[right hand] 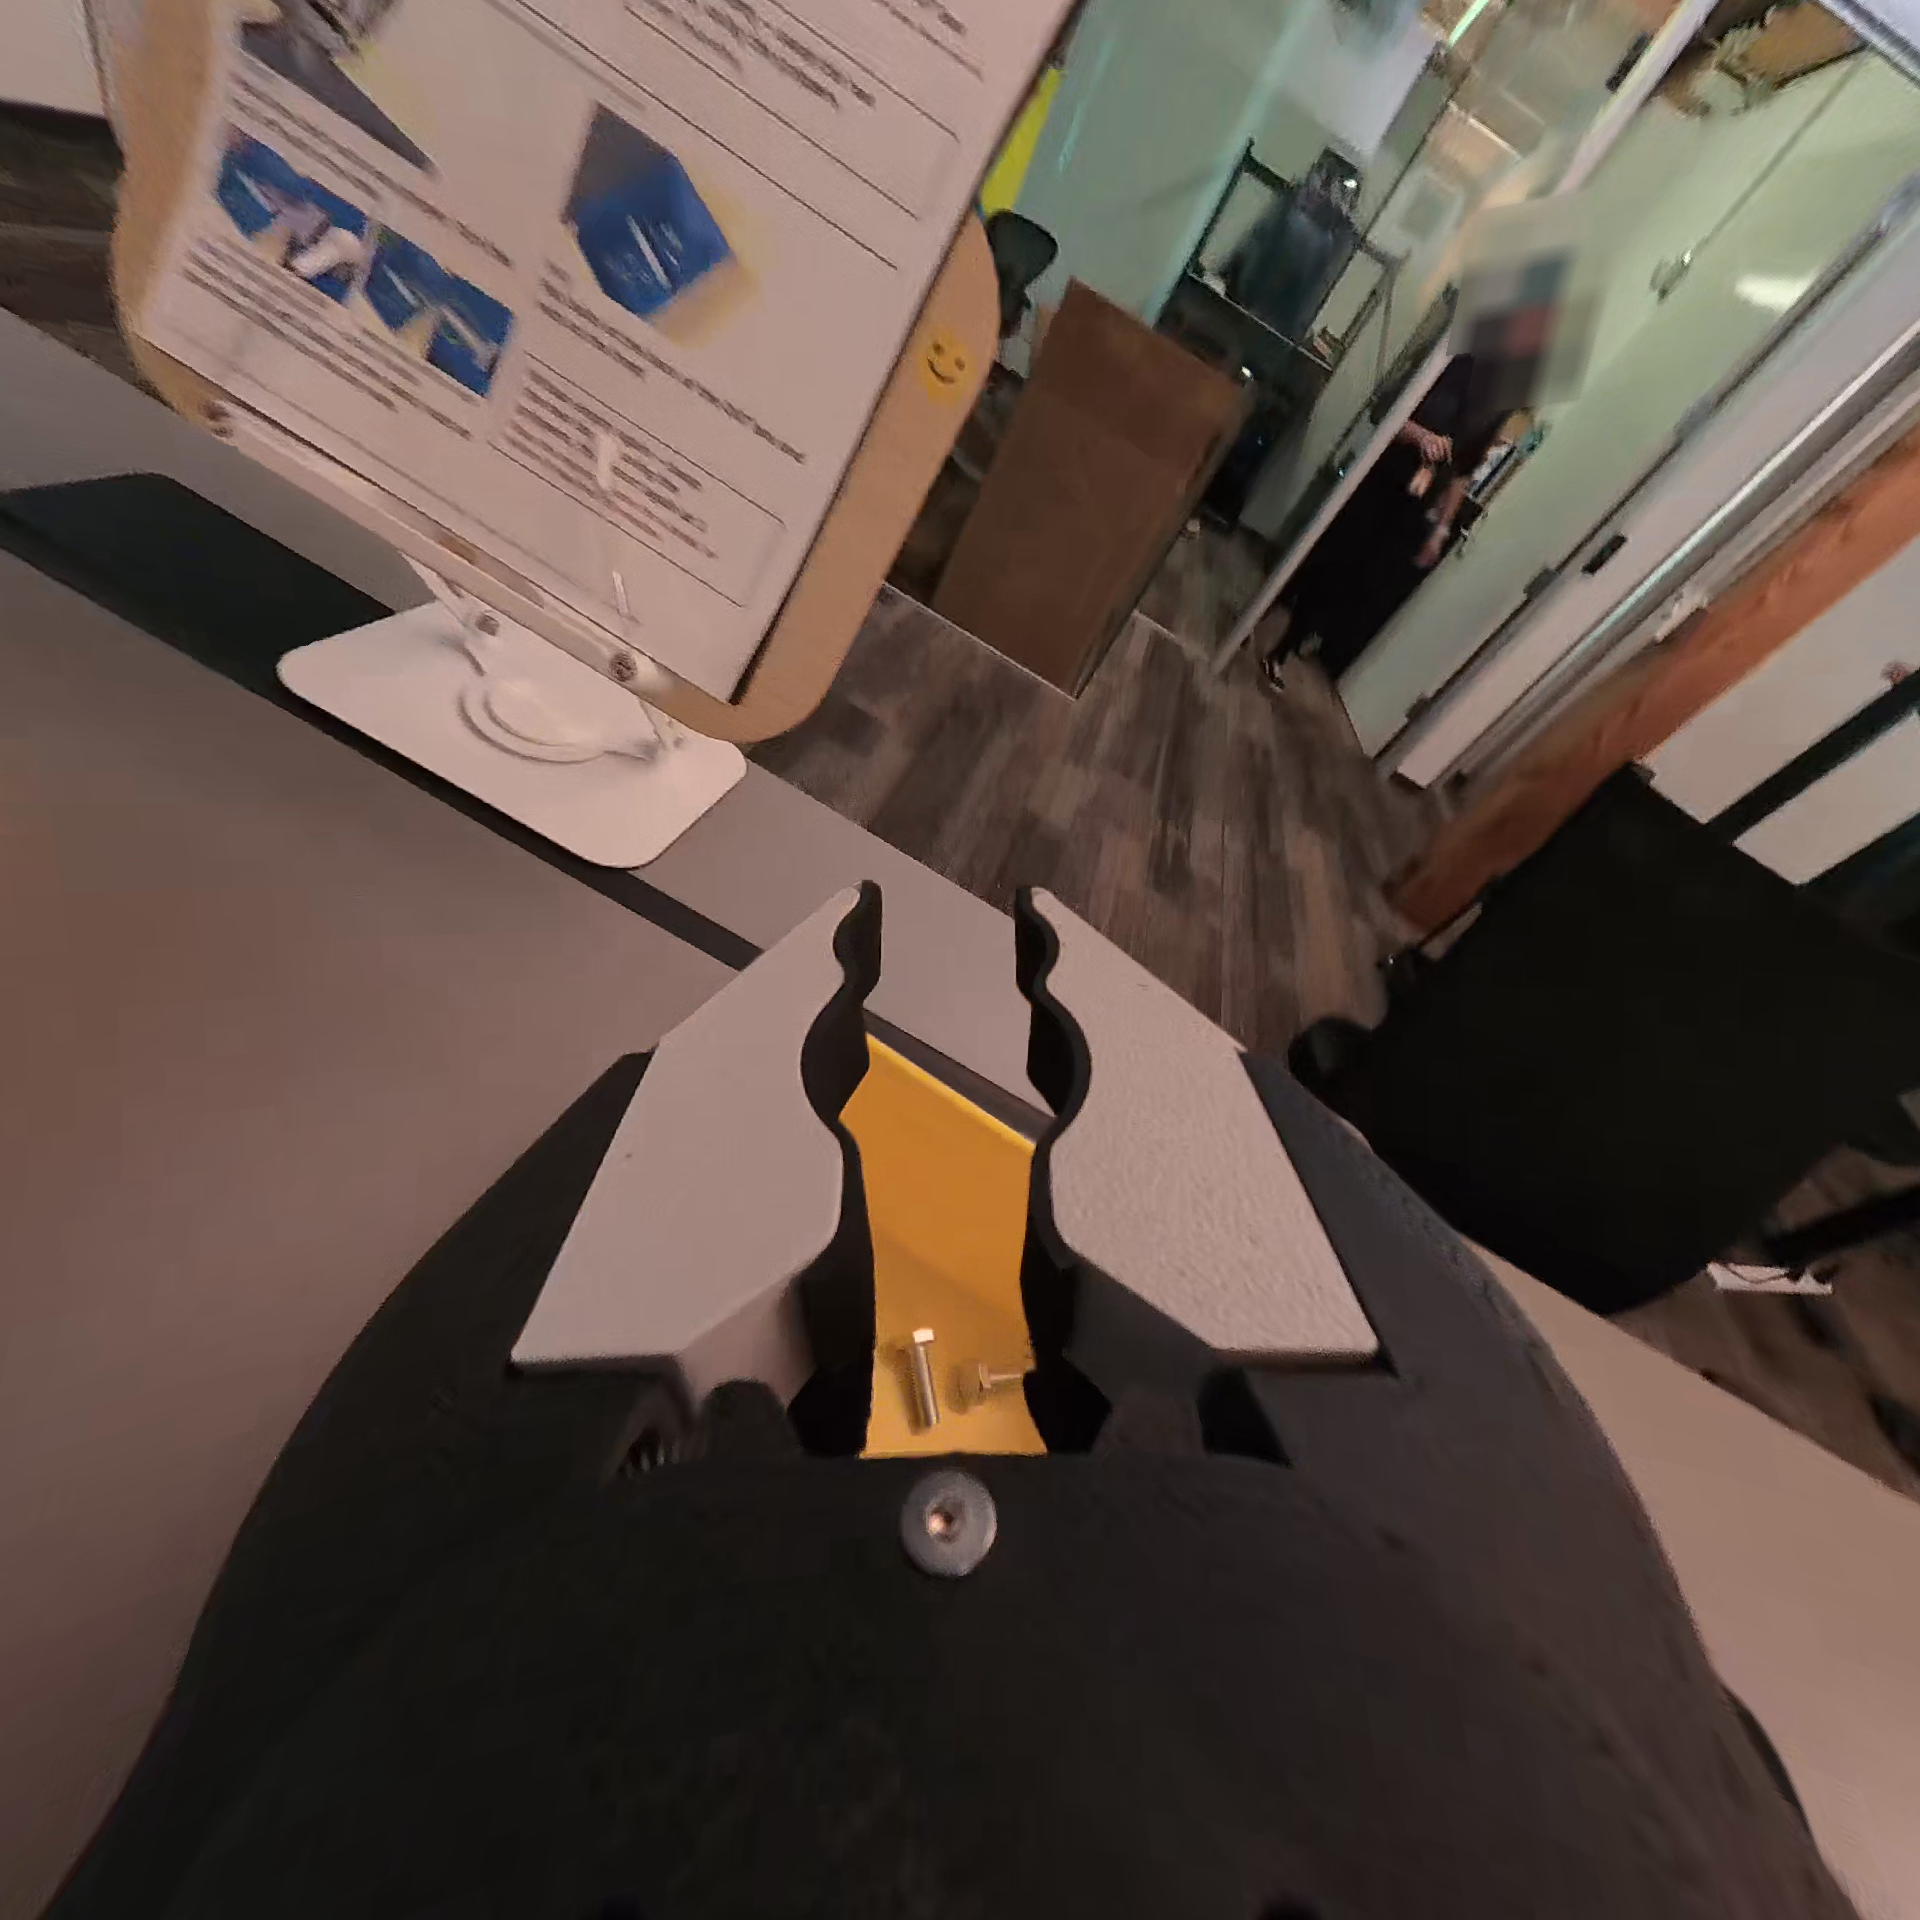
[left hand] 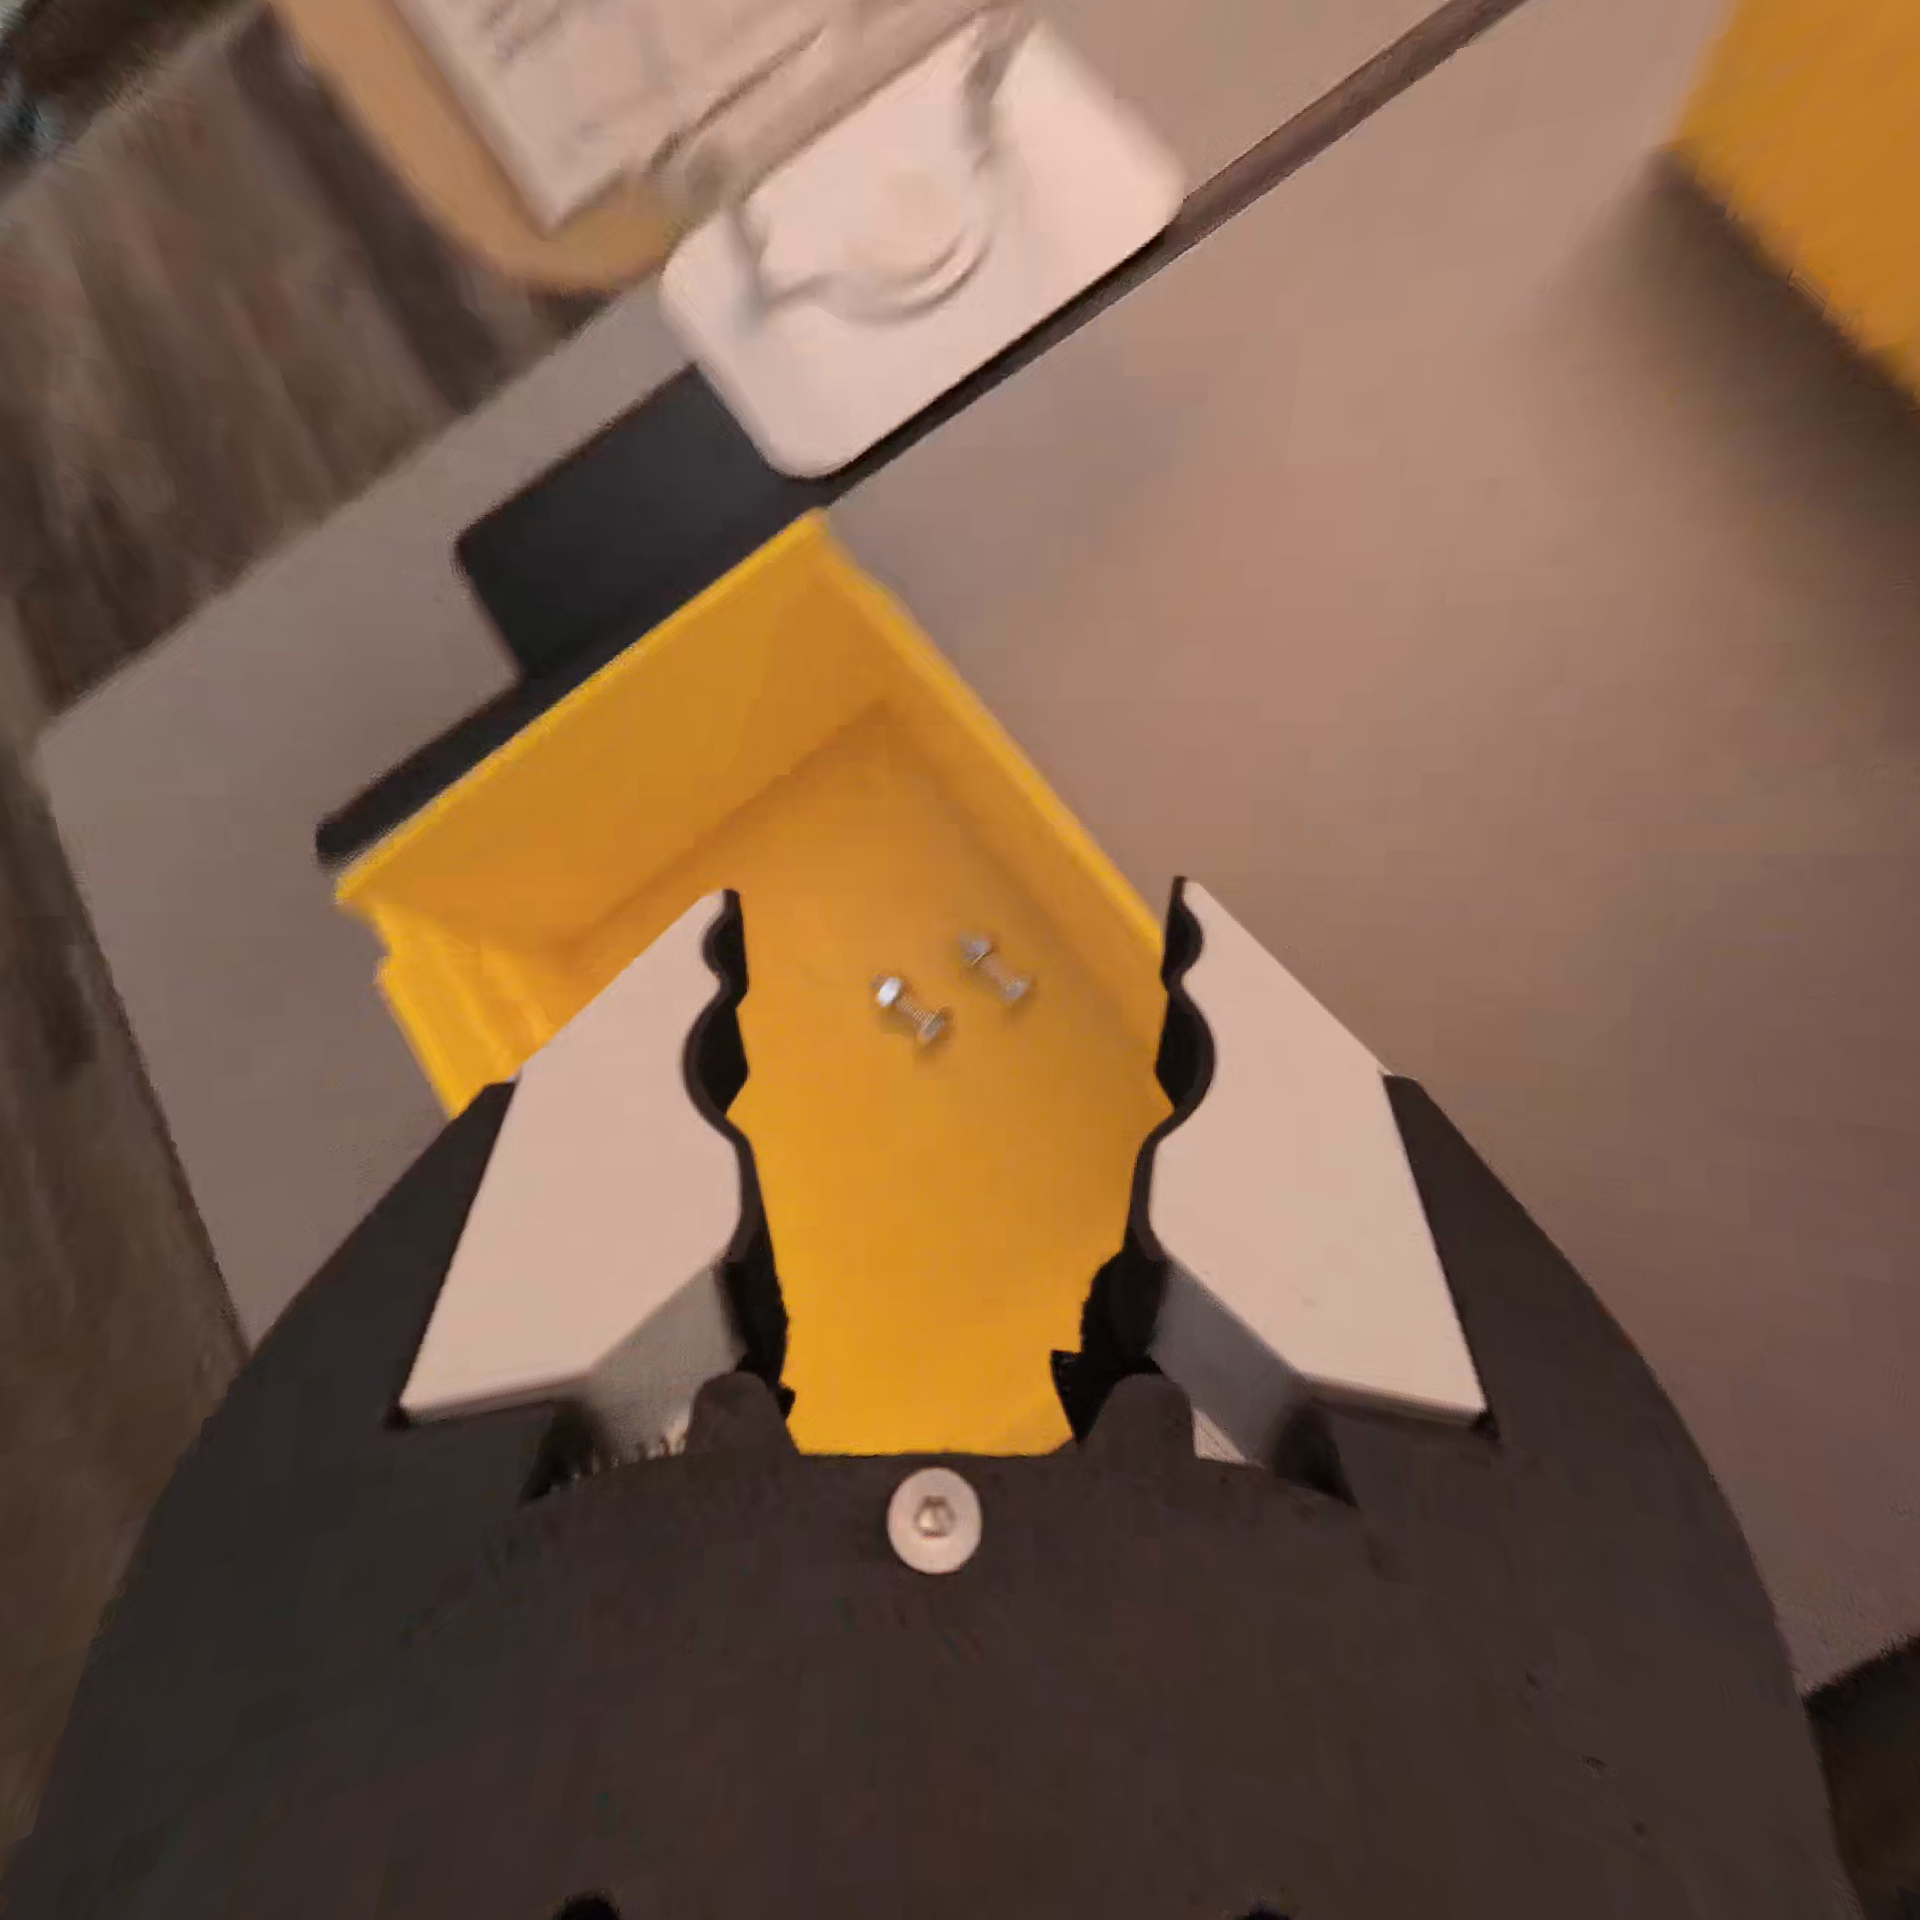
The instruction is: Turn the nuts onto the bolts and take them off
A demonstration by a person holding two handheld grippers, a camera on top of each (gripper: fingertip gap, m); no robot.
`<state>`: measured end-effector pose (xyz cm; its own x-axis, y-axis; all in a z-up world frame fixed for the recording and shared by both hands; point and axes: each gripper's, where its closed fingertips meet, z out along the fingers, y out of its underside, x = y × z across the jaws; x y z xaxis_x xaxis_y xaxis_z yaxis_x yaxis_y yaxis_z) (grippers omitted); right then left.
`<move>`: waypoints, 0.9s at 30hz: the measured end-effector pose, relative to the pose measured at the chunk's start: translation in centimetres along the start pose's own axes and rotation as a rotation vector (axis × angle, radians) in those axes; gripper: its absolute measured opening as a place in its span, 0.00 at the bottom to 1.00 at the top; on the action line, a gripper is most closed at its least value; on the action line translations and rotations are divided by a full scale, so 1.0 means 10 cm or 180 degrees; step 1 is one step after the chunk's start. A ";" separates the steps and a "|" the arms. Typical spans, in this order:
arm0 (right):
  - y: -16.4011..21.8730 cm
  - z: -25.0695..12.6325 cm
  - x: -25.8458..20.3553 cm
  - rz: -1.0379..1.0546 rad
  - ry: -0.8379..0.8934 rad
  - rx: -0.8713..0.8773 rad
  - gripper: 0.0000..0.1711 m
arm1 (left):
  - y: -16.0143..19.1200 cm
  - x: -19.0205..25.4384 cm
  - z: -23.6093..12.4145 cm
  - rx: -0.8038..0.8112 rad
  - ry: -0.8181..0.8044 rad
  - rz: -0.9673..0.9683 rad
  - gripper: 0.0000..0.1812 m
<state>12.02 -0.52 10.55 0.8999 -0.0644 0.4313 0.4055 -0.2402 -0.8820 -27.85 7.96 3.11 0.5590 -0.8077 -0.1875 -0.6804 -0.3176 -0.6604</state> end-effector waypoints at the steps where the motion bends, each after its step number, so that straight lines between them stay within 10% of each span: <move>1: -0.03 -0.03 -0.05 -0.0045 -0.0028 -0.0008 0.15 | 0.13 -0.15 0.09 -0.0209 -0.0094 -0.0203 0.38; 8: -0.04 -0.10 -0.16 -0.0232 -0.0093 -0.0138 0.17 | 0.97 -0.39 0.69 -0.1620 0.0090 -0.1138 0.27; 27: 0.19 0.03 -0.31 -0.0384 -0.0301 -0.0541 0.17 | 1.42 -0.26 1.33 -0.2505 0.0338 -0.1626 0.09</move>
<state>10.03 -0.50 7.44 0.8608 0.0639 0.5049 0.4854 -0.4008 -0.7770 -32.66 12.17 -15.48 0.8582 -0.5067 0.0819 -0.5110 -0.8585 0.0436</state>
